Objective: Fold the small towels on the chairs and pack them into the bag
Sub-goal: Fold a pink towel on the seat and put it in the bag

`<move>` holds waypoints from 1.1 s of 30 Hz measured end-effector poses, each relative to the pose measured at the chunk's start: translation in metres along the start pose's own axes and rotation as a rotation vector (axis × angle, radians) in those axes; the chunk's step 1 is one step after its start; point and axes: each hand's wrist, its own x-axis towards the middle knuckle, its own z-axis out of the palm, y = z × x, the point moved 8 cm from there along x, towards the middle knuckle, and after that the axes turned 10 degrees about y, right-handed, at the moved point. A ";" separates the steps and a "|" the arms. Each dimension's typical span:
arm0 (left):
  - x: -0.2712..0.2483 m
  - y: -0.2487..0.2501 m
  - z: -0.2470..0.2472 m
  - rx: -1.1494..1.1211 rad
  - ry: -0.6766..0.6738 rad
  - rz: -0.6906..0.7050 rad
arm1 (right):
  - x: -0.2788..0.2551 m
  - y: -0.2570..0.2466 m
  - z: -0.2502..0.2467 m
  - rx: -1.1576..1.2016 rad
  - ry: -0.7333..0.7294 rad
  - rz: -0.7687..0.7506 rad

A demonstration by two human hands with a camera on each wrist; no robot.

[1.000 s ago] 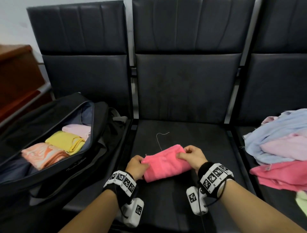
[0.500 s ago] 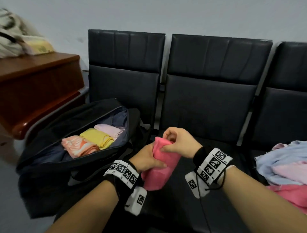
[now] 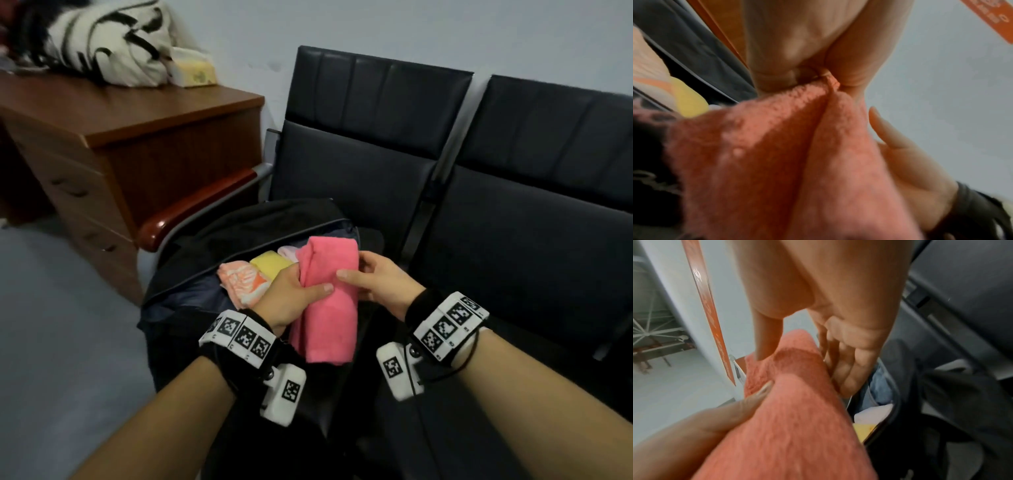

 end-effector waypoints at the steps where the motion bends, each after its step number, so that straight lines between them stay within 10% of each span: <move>1: 0.004 0.002 -0.015 -0.018 0.040 -0.005 | 0.006 0.002 0.018 -0.021 -0.072 0.018; 10: 0.050 -0.009 -0.145 0.049 0.296 -0.070 | 0.084 -0.011 0.129 -0.259 -0.180 -0.107; 17: 0.078 -0.053 -0.287 0.585 0.721 -0.139 | 0.141 0.013 0.170 -0.257 -0.118 -0.037; 33: 0.063 -0.115 -0.339 0.331 0.692 -0.425 | 0.173 0.047 0.192 -0.413 0.048 -0.015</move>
